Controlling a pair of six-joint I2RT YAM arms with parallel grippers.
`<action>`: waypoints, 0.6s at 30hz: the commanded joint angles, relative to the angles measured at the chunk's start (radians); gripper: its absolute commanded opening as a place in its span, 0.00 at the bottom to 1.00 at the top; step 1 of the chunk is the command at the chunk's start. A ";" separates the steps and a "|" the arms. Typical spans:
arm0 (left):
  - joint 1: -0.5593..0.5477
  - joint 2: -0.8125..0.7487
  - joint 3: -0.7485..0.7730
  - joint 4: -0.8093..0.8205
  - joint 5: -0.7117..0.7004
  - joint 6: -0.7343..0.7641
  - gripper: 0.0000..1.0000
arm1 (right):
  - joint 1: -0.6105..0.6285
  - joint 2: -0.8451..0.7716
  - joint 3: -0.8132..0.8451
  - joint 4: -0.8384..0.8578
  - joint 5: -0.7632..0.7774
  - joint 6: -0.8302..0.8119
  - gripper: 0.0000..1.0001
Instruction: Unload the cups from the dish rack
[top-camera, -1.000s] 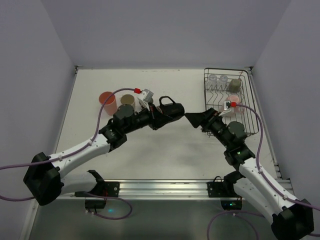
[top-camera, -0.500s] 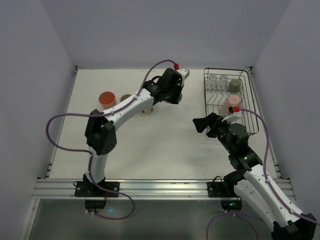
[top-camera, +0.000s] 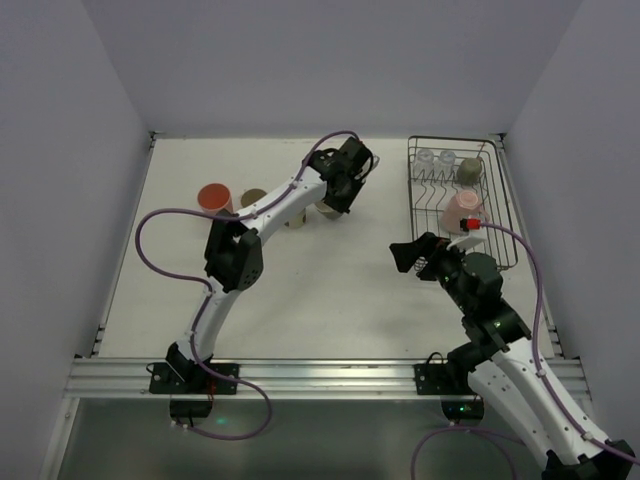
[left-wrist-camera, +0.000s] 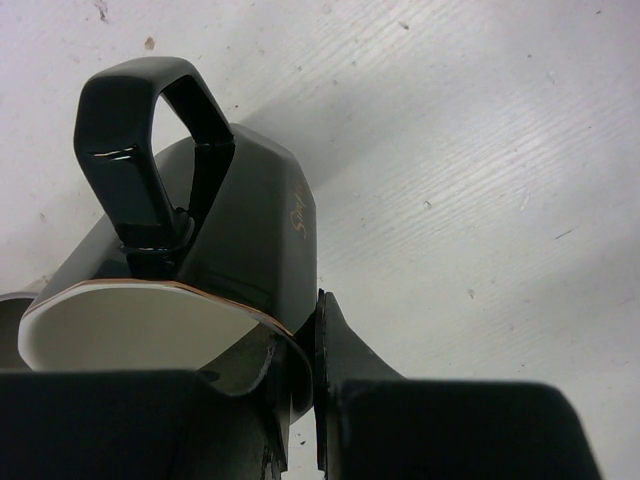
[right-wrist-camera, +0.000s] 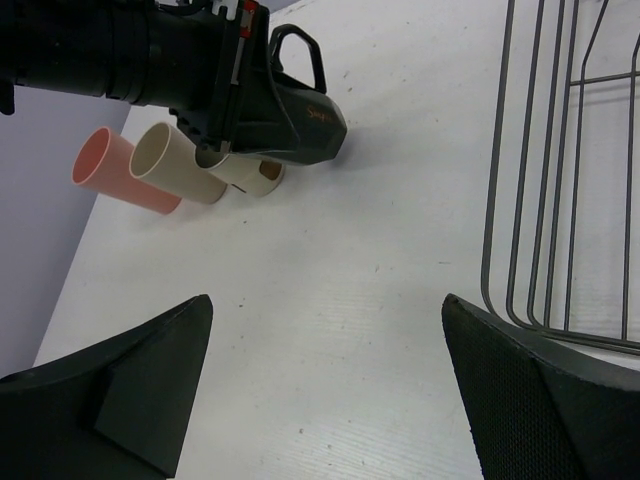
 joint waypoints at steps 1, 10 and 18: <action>0.014 -0.035 0.013 -0.026 -0.024 0.059 0.00 | 0.003 0.017 0.024 0.001 -0.013 -0.019 0.99; 0.024 -0.004 0.001 -0.046 -0.023 0.086 0.09 | 0.002 0.028 0.028 0.012 -0.027 -0.012 0.99; 0.034 -0.004 -0.030 -0.025 -0.038 0.086 0.25 | 0.003 0.037 0.031 0.019 -0.034 -0.005 0.99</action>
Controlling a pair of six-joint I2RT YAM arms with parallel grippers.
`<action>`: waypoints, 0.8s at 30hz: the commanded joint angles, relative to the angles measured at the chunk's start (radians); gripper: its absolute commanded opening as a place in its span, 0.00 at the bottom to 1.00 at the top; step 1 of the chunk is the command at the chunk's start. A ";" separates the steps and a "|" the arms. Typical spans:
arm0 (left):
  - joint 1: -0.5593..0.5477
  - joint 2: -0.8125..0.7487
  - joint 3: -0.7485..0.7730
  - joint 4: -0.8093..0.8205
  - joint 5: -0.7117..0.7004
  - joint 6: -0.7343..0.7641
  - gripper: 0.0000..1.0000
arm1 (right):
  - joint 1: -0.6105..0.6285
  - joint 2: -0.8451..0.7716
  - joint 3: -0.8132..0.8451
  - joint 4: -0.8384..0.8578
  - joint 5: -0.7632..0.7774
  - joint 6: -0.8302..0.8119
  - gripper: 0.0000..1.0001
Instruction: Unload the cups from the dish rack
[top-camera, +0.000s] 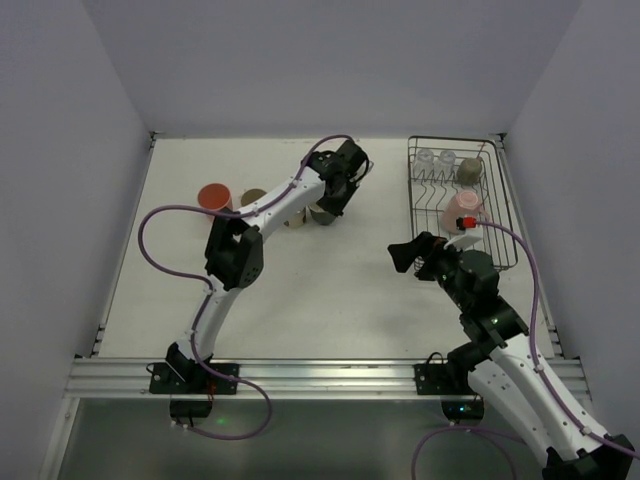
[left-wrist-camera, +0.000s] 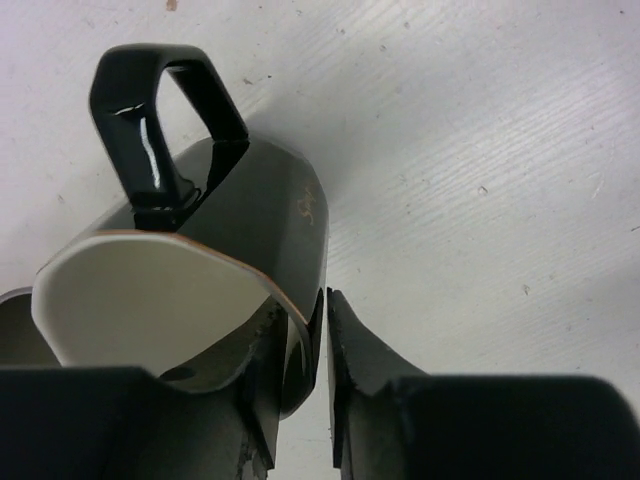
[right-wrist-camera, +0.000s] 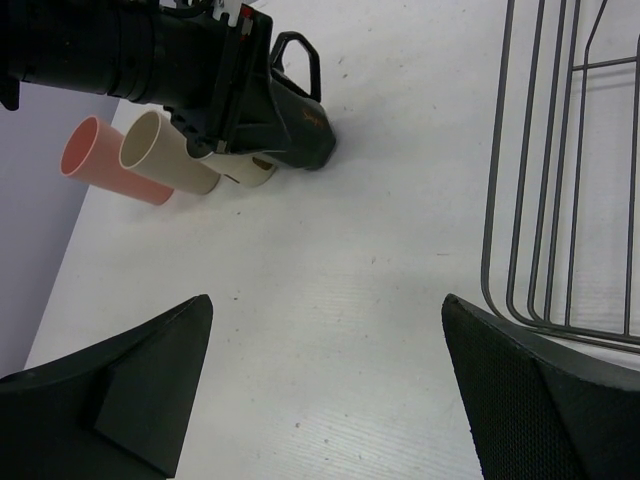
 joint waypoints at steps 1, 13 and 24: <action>0.011 -0.026 -0.006 0.006 -0.009 0.046 0.27 | 0.003 0.002 0.033 0.016 -0.021 -0.004 0.99; 0.012 -0.118 -0.032 0.120 0.003 -0.014 0.84 | 0.002 0.015 0.094 -0.016 0.017 0.002 0.99; -0.006 -0.618 -0.385 0.555 0.052 -0.115 1.00 | -0.006 0.215 0.212 -0.034 0.270 -0.069 0.99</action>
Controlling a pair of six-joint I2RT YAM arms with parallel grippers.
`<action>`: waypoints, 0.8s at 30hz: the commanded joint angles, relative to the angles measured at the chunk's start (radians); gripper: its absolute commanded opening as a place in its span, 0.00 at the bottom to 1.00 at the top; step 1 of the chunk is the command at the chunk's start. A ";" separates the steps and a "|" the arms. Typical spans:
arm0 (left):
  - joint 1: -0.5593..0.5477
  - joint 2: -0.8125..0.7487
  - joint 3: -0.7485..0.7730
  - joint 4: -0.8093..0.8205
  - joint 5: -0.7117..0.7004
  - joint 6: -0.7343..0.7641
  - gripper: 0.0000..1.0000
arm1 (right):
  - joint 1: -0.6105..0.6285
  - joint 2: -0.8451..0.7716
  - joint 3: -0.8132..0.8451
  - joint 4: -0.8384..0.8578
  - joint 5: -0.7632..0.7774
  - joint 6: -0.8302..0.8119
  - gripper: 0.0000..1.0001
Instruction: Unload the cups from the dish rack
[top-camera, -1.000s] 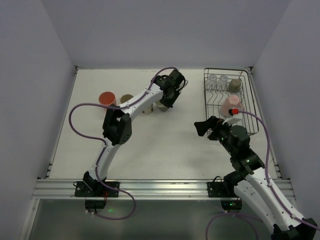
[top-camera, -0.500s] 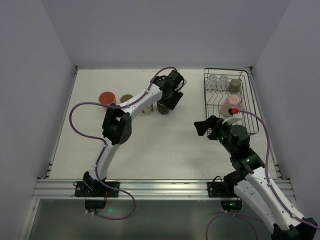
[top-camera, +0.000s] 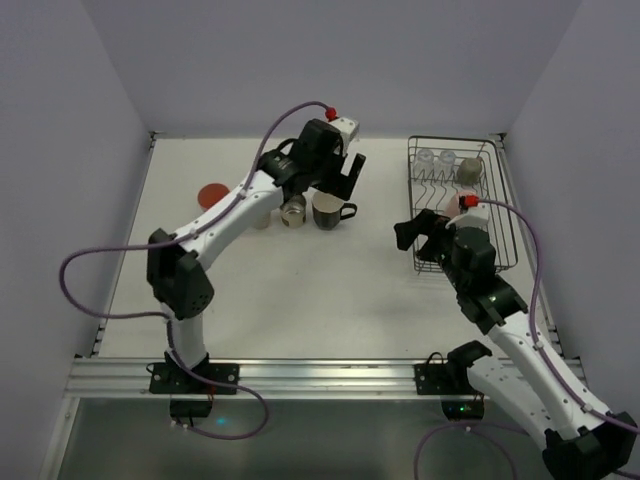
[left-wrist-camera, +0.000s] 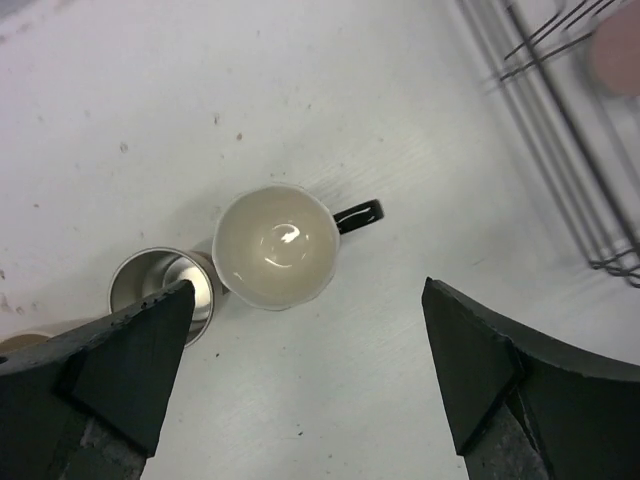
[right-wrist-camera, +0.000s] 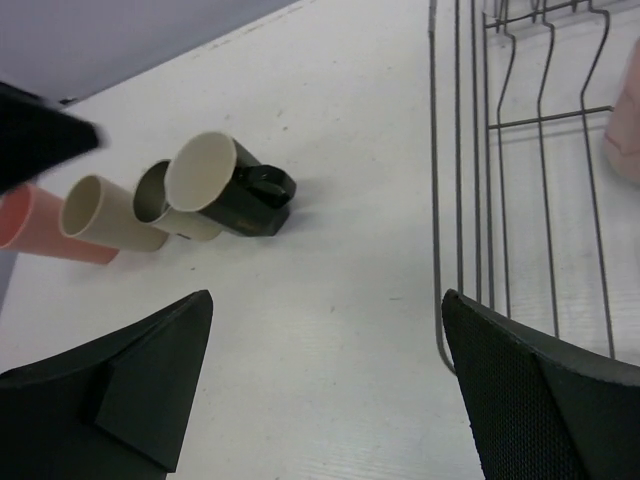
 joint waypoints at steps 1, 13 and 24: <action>-0.013 -0.274 -0.182 0.271 0.065 -0.051 1.00 | -0.019 0.084 0.065 -0.007 0.148 -0.047 0.99; -0.049 -1.119 -1.013 0.424 0.231 -0.058 1.00 | -0.320 0.385 0.203 0.030 0.204 -0.104 0.99; -0.049 -1.203 -1.148 0.415 0.226 0.012 1.00 | -0.417 0.672 0.361 0.021 0.227 -0.093 0.99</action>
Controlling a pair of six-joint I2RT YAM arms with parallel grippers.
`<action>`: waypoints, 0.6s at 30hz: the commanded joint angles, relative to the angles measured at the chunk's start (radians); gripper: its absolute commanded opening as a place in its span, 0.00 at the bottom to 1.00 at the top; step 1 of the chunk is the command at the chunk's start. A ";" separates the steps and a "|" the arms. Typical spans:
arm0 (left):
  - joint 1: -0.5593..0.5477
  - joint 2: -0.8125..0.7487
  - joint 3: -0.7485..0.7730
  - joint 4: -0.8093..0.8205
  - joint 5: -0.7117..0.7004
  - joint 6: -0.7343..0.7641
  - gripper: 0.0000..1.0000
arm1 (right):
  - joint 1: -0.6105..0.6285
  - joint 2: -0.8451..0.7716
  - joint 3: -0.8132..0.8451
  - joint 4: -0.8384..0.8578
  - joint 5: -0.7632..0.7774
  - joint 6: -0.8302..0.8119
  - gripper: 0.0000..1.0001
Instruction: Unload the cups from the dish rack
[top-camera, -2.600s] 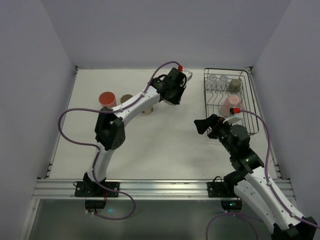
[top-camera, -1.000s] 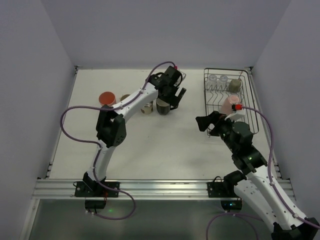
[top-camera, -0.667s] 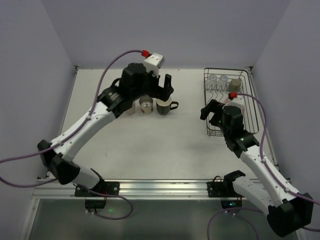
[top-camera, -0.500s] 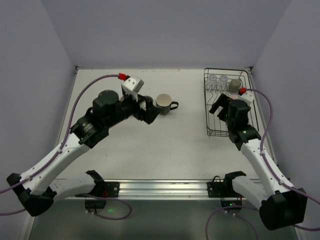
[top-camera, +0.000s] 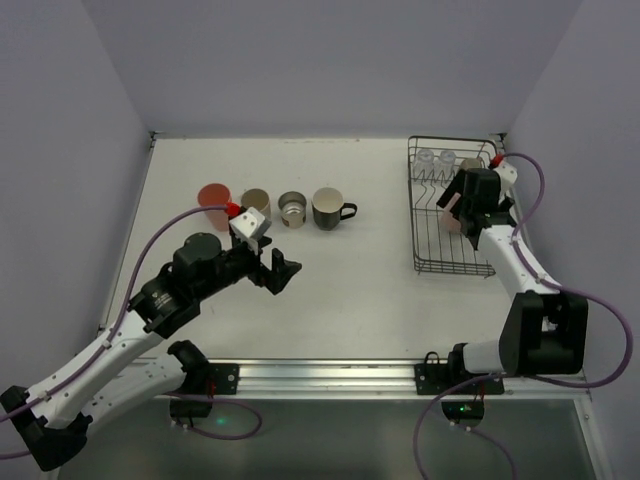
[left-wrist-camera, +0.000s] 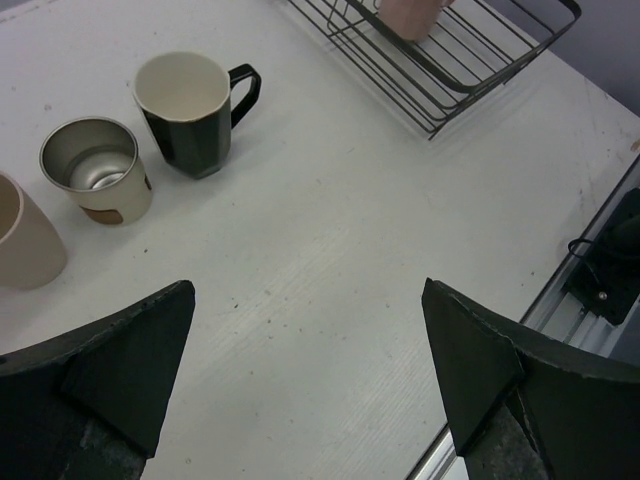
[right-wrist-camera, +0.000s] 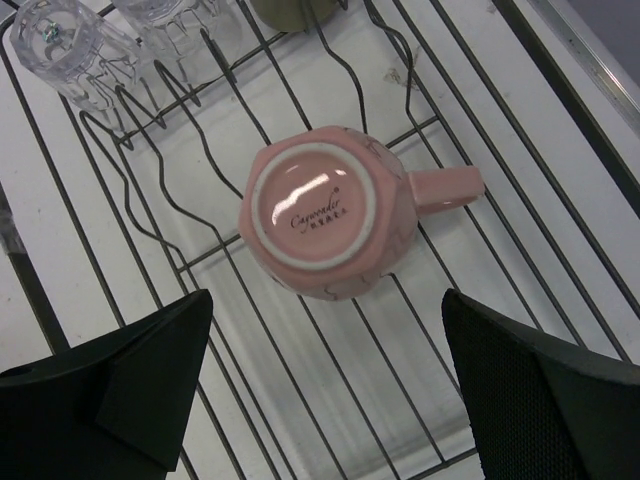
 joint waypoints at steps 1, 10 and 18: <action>0.000 0.035 -0.006 0.030 0.036 0.035 1.00 | -0.001 0.054 0.095 0.032 0.032 -0.015 0.99; 0.002 0.011 -0.020 0.030 0.059 0.027 1.00 | -0.039 0.260 0.190 0.000 0.053 -0.032 0.99; 0.005 0.030 -0.019 0.033 0.056 0.027 1.00 | -0.045 0.344 0.227 -0.001 0.041 -0.049 0.93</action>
